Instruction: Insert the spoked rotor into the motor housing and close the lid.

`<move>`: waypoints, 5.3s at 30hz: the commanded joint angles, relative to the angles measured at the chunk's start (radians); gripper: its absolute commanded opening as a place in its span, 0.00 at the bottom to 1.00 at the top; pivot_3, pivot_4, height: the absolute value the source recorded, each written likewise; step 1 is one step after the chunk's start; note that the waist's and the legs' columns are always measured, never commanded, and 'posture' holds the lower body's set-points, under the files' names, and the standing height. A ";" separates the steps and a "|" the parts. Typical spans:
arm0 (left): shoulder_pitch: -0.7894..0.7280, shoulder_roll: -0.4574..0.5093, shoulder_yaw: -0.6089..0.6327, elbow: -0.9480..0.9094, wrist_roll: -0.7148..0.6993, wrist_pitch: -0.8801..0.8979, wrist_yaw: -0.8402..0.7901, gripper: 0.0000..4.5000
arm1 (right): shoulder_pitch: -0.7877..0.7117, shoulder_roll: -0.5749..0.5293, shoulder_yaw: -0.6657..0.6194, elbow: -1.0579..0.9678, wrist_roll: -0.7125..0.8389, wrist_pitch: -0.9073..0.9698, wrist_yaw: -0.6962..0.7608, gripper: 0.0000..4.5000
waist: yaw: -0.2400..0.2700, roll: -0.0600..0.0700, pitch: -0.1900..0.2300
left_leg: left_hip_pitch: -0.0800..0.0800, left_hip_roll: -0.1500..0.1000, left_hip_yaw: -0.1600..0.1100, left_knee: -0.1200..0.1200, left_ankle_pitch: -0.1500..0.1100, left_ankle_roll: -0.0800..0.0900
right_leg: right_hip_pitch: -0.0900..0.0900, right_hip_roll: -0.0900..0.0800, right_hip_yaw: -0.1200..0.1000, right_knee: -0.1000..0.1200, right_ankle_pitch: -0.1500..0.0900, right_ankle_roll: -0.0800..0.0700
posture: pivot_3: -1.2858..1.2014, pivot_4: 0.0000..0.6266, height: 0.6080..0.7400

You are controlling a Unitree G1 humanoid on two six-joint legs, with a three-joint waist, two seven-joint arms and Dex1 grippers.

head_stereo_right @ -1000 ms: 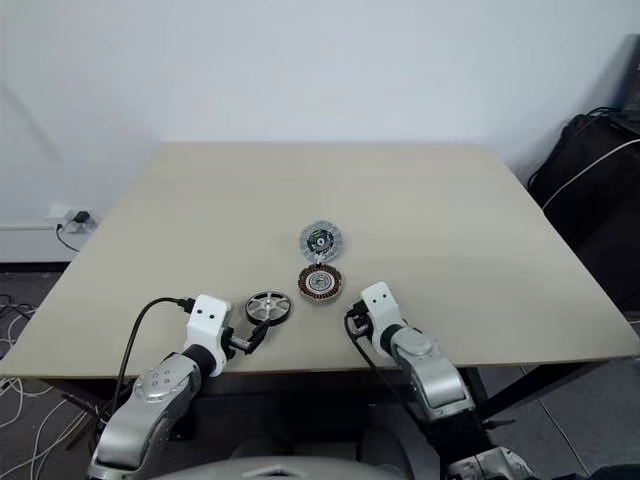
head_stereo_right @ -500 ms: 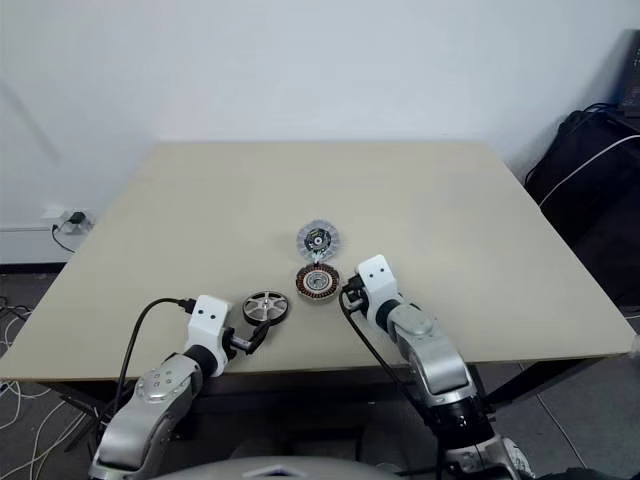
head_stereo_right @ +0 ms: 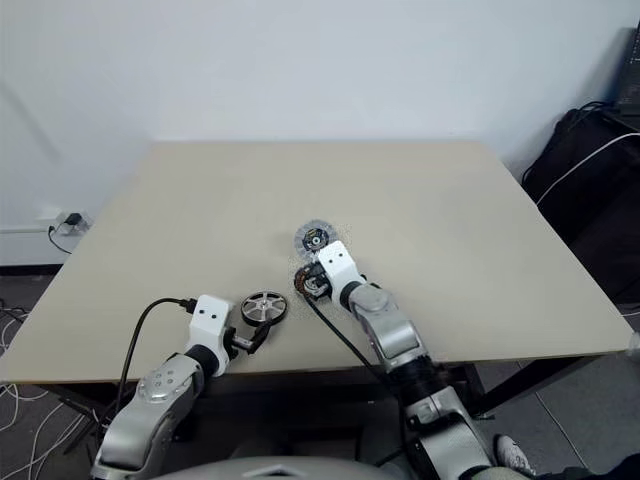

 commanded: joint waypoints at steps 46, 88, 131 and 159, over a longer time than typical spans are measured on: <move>-0.011 -0.013 0.006 -0.016 0.000 -0.019 0.012 1.00 | -0.070 0.045 -0.033 0.153 -0.010 -0.092 0.109 0.67 | -0.007 0.002 0.001 | 0.000 0.005 0.000 -0.001 0.001 -0.001 | 0.000 0.000 0.000 0.001 0.000 0.000 | 0.52 0.00 1.00; 0.007 -0.019 0.011 -0.025 -0.002 -0.016 0.025 1.00 | -0.119 0.043 0.007 0.175 -0.102 -0.050 0.039 0.00 | -0.006 0.002 0.001 | 0.000 0.001 0.000 -0.001 0.001 -0.001 | -0.001 0.000 0.000 0.000 0.000 0.000 | 0.52 0.00 1.00; 0.011 -0.023 0.016 -0.026 -0.002 -0.024 0.021 1.00 | -0.058 0.029 -0.059 0.106 -0.043 -0.113 0.068 0.00 | -0.009 0.002 0.001 | 0.000 0.004 -0.001 -0.002 0.001 -0.001 | -0.001 0.000 0.000 0.000 0.000 0.000 | 0.52 0.00 1.00; 0.035 -0.069 0.058 -0.028 -0.014 -0.059 0.049 1.00 | -0.109 0.052 -0.034 0.217 -0.067 -0.119 0.046 0.00 | -0.005 0.002 0.001 | 0.000 0.002 0.000 -0.002 0.001 -0.001 | -0.001 0.000 0.000 0.000 0.000 0.000 | 0.52 0.00 1.00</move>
